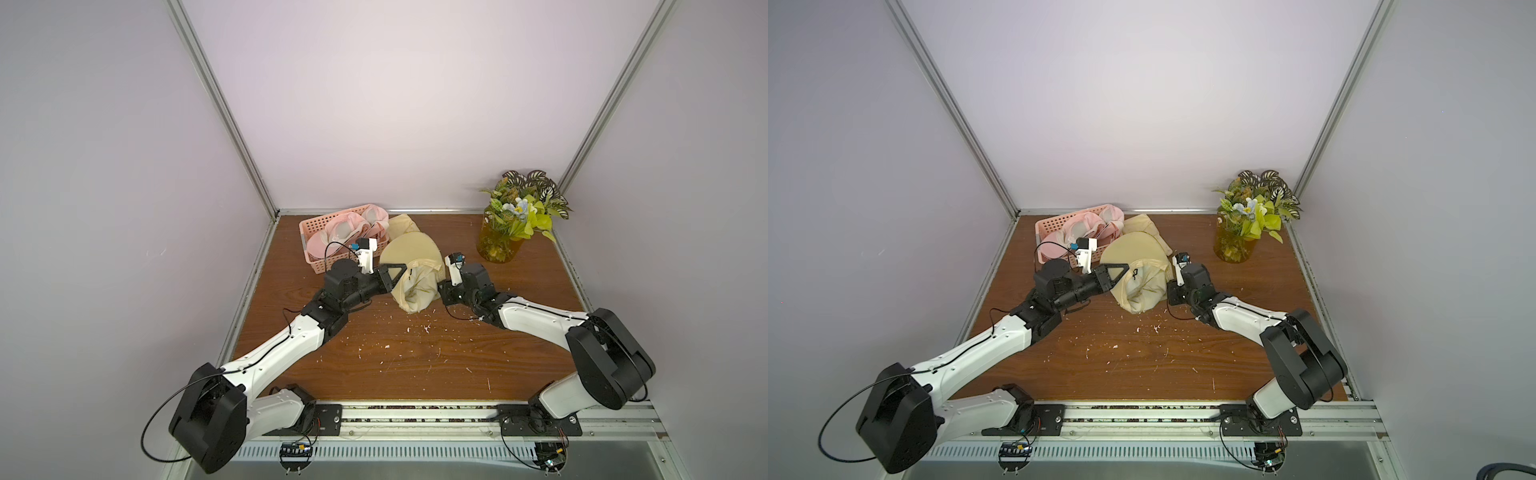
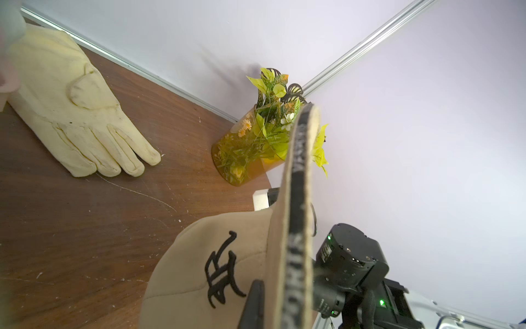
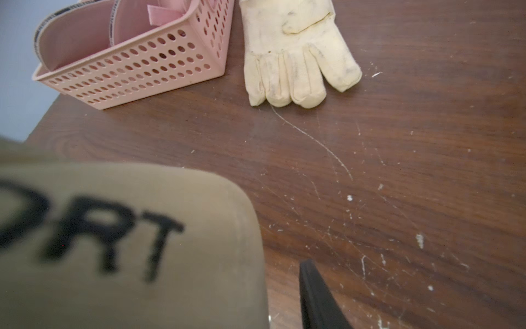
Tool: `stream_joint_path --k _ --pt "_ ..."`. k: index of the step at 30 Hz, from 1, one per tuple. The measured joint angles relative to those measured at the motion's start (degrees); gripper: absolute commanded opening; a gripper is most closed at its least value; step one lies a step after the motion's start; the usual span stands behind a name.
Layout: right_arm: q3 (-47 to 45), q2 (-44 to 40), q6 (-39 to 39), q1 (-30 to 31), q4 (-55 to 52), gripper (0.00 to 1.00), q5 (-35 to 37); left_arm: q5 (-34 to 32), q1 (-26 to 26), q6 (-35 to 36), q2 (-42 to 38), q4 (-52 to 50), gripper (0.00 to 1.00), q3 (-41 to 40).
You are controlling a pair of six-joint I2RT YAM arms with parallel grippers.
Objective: Turn the baseball cap inside out
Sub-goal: Turn over the baseball cap.
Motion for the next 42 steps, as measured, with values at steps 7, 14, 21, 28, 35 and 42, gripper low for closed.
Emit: stream_joint_path --k 7,14,21,28,35,42 --pt "-0.74 0.11 0.42 -0.35 2.08 0.07 -5.42 -2.86 0.0 -1.7 -0.87 3.34 0.0 -2.71" --pt "0.04 0.11 0.87 -0.35 -1.77 0.0 -5.42 -8.46 -0.02 2.45 -1.09 2.34 0.0 -3.82" --pt "4.66 -0.28 -2.01 -0.35 -10.91 0.0 -11.02 -18.53 -0.59 14.6 -2.58 7.21 0.0 -8.44" --pt "6.49 -2.71 -5.05 -0.57 -17.14 0.0 -17.57 -21.24 -0.79 21.84 -1.01 14.4 0.0 -10.6" --pt "6.69 -3.28 -5.99 -2.82 -20.7 0.0 -19.65 -22.8 -1.25 24.11 -0.2 17.4 0.0 -13.38" --pt "5.4 -8.37 -5.9 -5.99 -20.2 0.01 -25.05 -23.28 -1.33 24.59 0.33 18.6 0.0 -13.68"
